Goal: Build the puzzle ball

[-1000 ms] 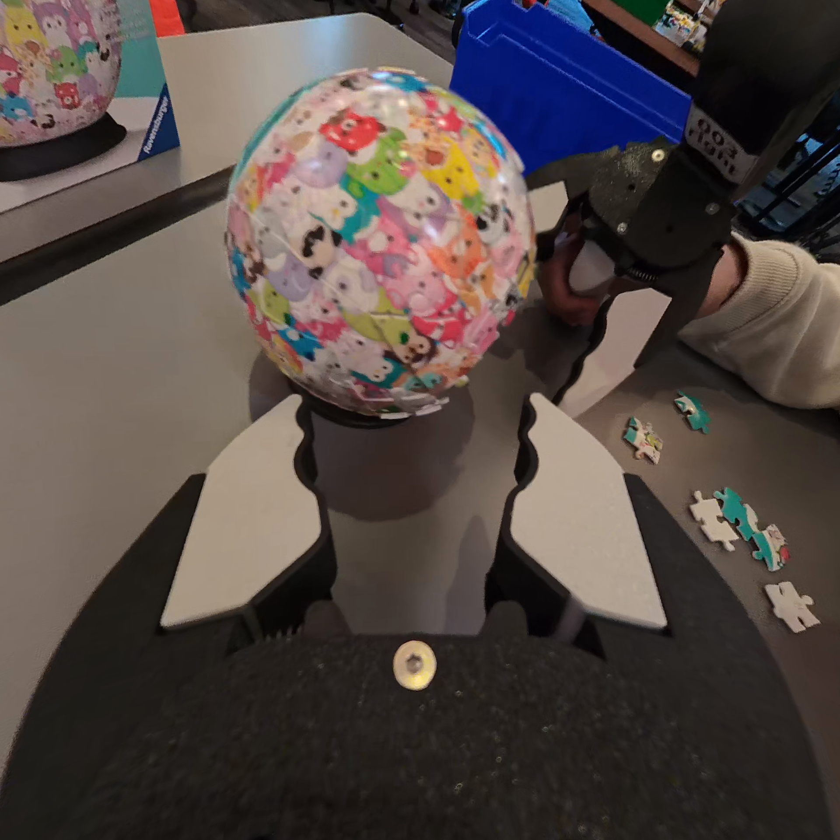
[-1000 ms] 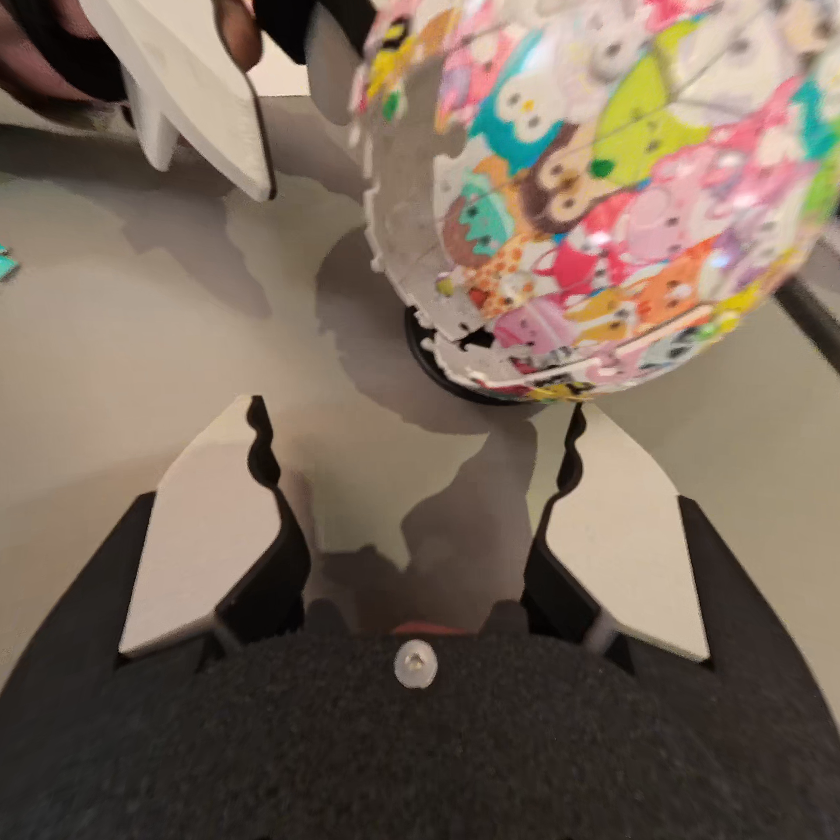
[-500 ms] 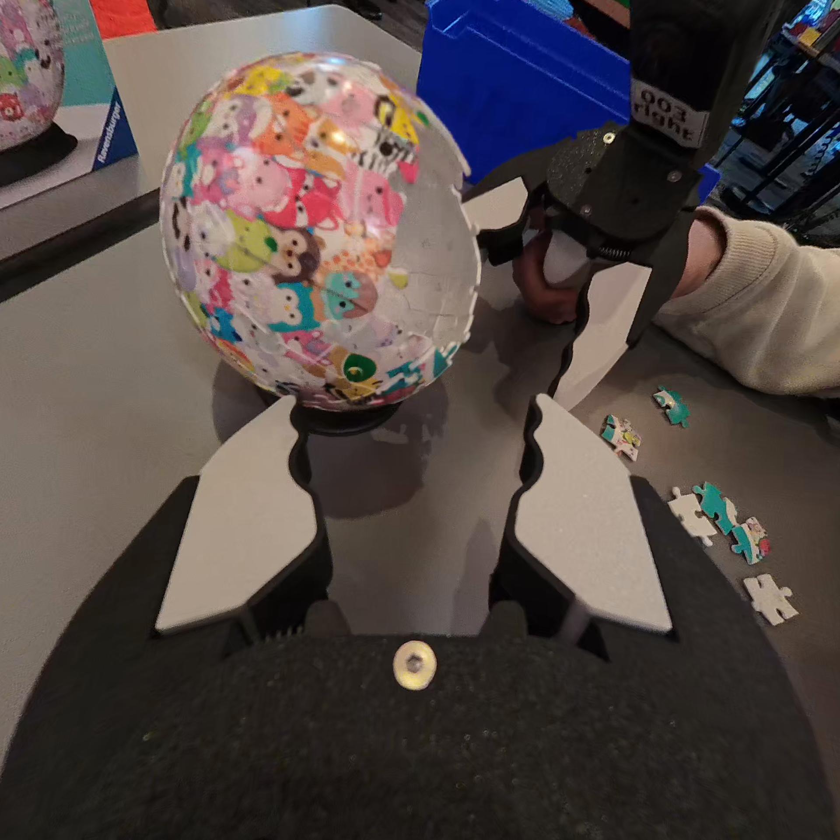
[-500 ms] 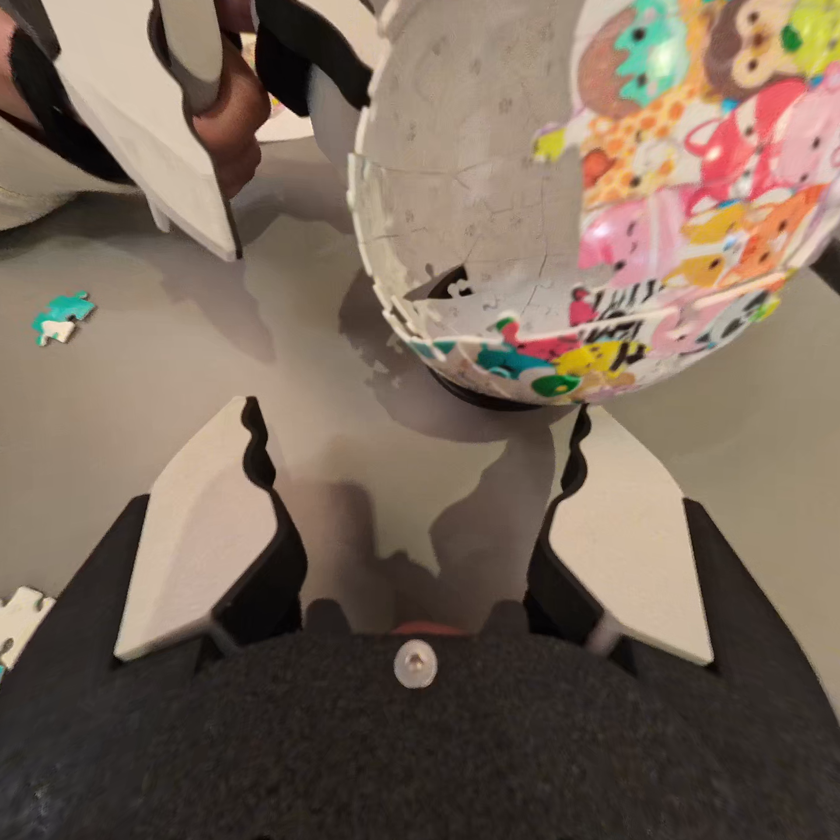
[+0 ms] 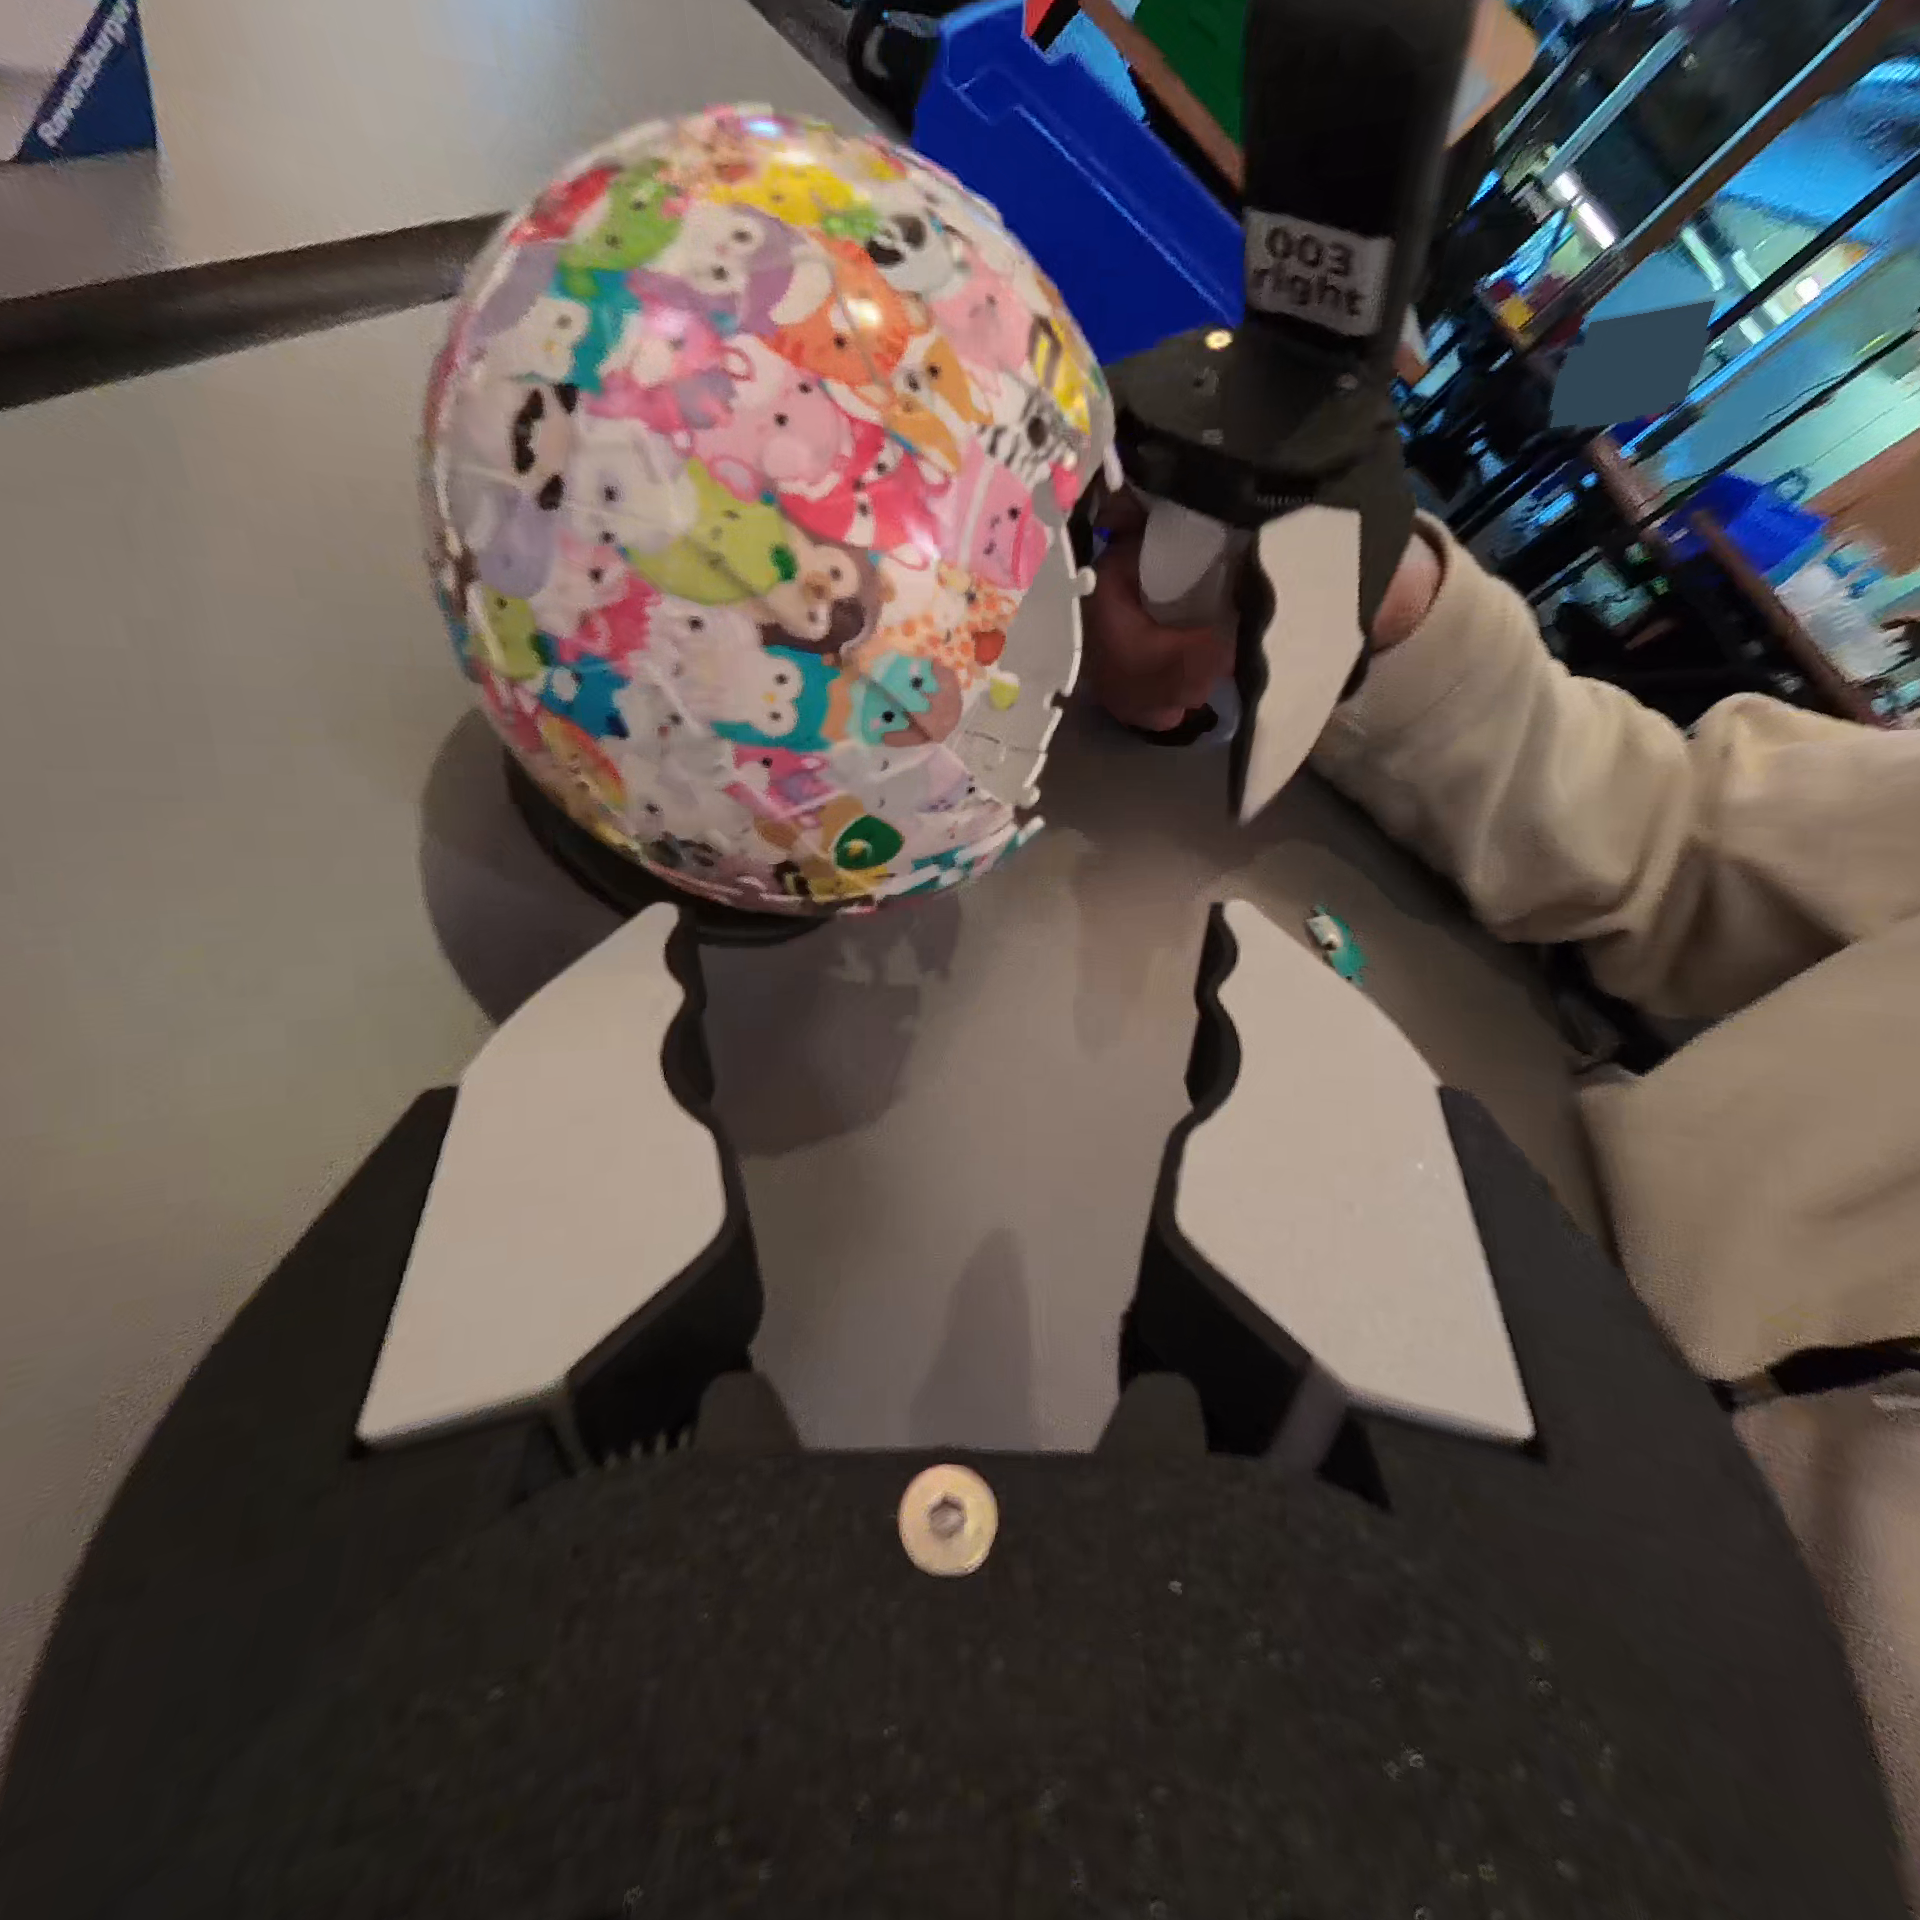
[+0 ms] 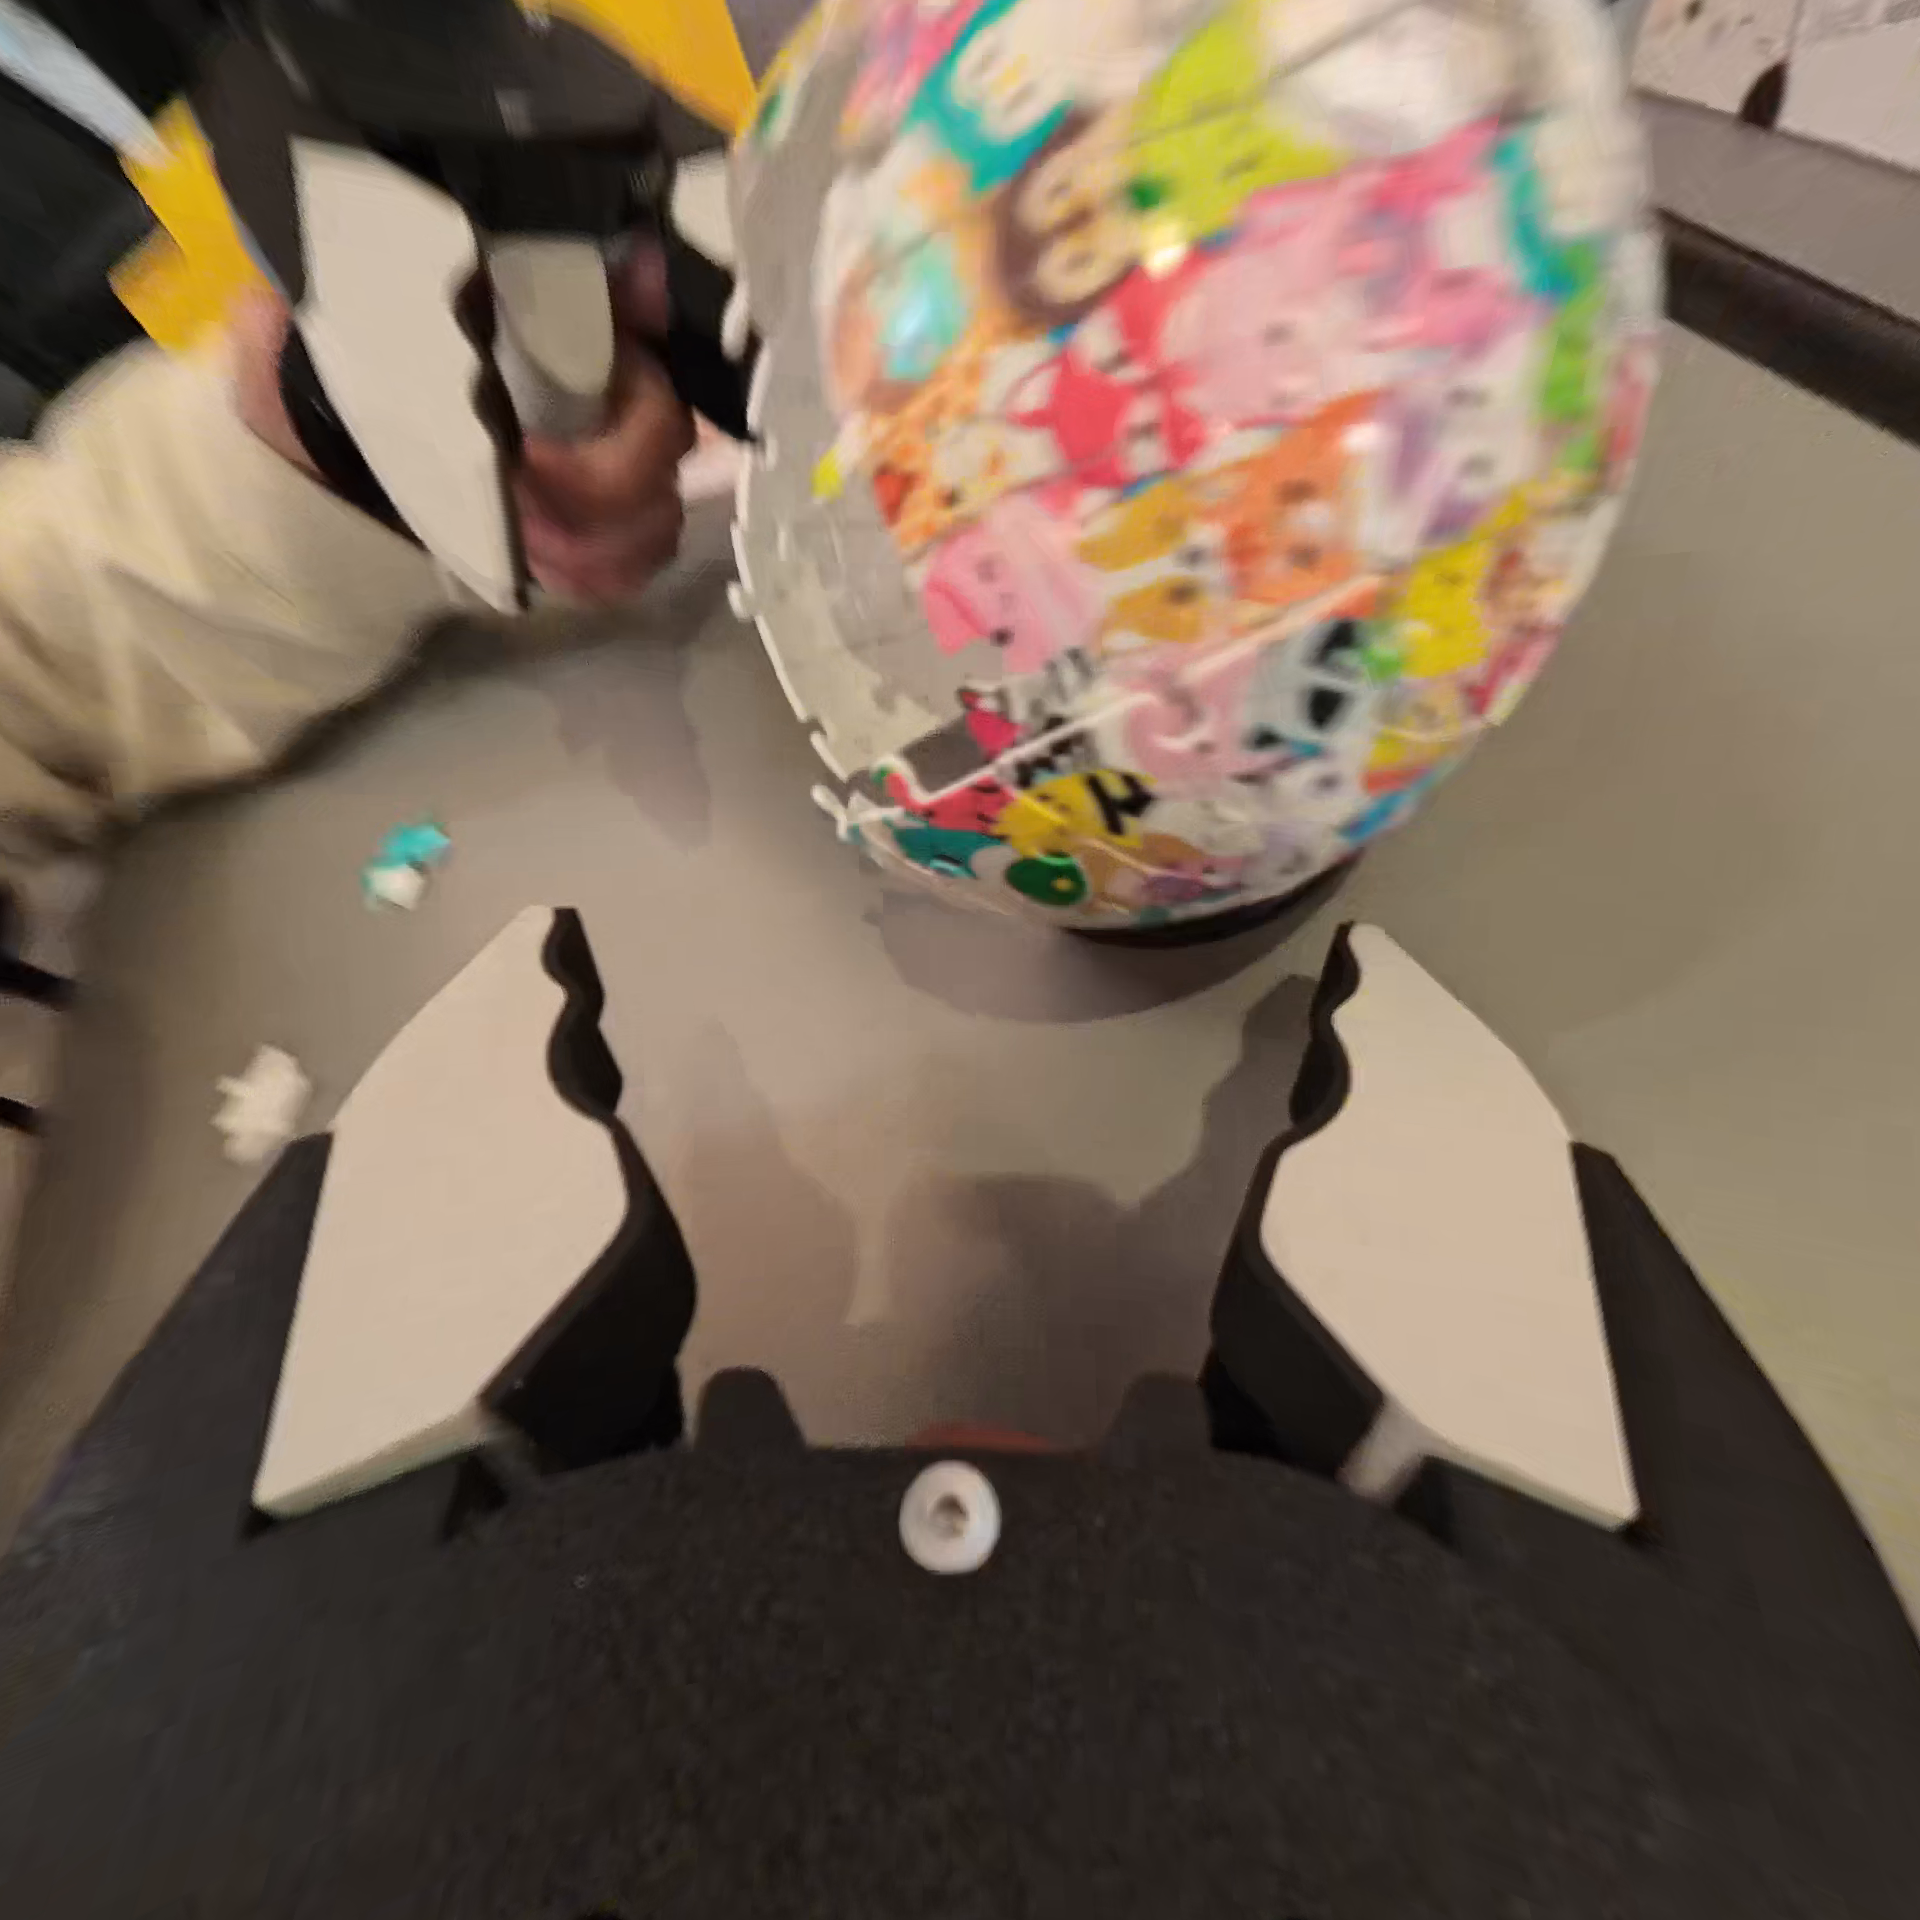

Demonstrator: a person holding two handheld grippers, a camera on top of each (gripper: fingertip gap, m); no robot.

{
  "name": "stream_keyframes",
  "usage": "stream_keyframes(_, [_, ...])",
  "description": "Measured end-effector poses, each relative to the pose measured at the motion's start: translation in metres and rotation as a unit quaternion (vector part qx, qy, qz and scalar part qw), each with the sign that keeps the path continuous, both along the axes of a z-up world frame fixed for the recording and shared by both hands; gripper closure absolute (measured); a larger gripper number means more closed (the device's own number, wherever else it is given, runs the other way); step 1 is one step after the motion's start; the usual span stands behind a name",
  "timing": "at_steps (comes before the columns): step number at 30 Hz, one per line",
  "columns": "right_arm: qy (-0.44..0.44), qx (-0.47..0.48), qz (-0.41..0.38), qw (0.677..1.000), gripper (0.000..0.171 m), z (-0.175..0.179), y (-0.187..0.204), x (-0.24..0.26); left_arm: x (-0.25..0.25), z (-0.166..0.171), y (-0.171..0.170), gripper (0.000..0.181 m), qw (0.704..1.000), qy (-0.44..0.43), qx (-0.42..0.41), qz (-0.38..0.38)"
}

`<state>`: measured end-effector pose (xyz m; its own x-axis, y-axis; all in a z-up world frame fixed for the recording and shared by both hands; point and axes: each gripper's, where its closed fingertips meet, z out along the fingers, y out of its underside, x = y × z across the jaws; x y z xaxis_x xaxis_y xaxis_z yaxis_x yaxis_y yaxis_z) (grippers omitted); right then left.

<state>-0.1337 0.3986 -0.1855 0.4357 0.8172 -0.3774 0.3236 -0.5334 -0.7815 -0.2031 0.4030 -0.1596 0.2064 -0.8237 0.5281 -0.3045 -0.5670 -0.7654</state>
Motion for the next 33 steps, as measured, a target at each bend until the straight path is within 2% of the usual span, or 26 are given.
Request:
stream_keyframes(3, [0.124,-0.09,-0.053,0.987,0.05,0.022,0.015,0.013,-0.01,0.011,0.014,0.093,0.999,-0.035,-0.035,0.019])
stream_keyframes(6, [0.262,-0.179,-0.094,0.944,0.047,0.043,0.038,0.018,-0.008,0.025,0.031,0.08,0.985,-0.097,-0.136,0.043])
stream_keyframes(8, [0.318,-0.218,-0.102,0.917,0.042,0.052,0.048,0.015,-0.003,0.032,0.04,0.077,0.972,-0.139,-0.183,0.057])
stream_keyframes(13, [0.371,-0.333,-0.12,0.859,0.042,0.047,0.056,0.004,0.01,0.028,0.051,0.067,0.948,-0.176,-0.251,0.088])
stream_keyframes(16, [0.358,-0.345,-0.114,0.86,0.047,0.039,0.056,-0.001,0.013,0.028,0.058,0.07,0.94,-0.188,-0.267,0.102])
stream_keyframes(20, [0.346,-0.34,-0.113,0.867,0.049,0.036,0.058,-0.004,0.016,0.026,0.061,0.072,0.946,-0.176,-0.247,0.113])
stream_keyframes(30, [0.312,-0.258,-0.105,0.909,0.04,0.045,0.067,-0.011,0.017,0.029,0.066,0.08,0.957,-0.167,-0.2,0.127])
stream_keyframes(33, [0.323,-0.26,-0.102,0.904,0.048,0.045,0.068,-0.006,0.015,0.019,0.061,0.081,0.96,-0.152,-0.205,0.118])
